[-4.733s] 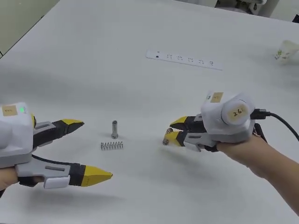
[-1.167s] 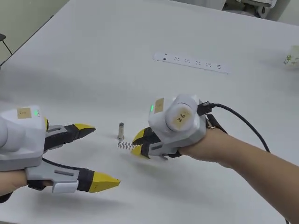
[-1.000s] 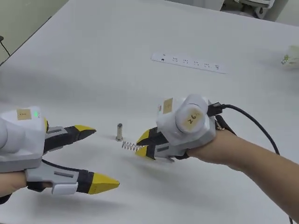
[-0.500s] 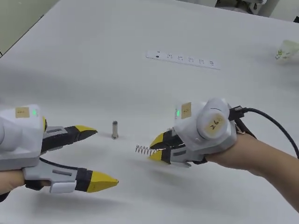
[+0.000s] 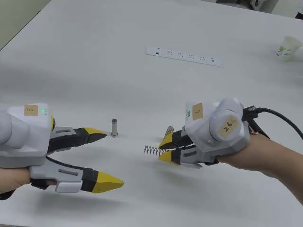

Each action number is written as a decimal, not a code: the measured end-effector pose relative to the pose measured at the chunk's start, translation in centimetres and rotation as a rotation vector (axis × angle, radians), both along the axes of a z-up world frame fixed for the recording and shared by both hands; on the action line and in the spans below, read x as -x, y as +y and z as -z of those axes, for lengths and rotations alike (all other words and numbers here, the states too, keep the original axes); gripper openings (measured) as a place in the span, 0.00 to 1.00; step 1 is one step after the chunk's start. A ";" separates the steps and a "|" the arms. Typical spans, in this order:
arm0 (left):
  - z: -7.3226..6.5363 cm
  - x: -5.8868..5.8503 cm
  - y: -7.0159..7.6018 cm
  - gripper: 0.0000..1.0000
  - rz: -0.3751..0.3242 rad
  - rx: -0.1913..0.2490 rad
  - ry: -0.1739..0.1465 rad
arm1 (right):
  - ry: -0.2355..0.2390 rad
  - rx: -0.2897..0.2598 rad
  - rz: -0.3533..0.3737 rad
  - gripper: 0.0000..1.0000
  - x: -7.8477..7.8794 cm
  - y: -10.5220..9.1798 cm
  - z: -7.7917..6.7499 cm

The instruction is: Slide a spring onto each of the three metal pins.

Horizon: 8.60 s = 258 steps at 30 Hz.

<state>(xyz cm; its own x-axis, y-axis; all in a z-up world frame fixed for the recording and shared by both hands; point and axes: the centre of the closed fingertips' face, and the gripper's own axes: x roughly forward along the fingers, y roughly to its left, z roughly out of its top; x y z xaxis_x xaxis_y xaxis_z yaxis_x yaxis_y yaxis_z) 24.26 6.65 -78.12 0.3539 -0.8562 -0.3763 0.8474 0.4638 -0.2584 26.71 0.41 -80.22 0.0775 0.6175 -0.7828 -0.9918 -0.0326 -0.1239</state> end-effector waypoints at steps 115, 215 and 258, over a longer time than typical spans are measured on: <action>-0.9 0.3 -6.9 0.02 0.301 -0.028 -0.101 | -0.019 -0.206 -0.112 0.08 3.4 3.3 -6.8; 0.2 -1.0 4.6 0.74 -0.110 -0.017 0.012 | -0.199 -0.101 -0.142 0.08 1.6 2.5 -5.5; 0.9 -1.7 5.8 0.98 -0.196 -0.021 0.011 | -0.241 -0.130 -0.116 0.08 -2.2 5.3 -5.7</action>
<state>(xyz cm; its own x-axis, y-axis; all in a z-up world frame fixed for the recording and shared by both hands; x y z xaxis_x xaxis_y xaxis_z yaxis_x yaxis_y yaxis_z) 25.98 12.43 -79.05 0.5086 -0.7635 -0.3980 0.7377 0.6248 -0.2560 28.91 5.73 -74.48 0.1740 0.7270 -0.6642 -0.9239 -0.1129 -0.3656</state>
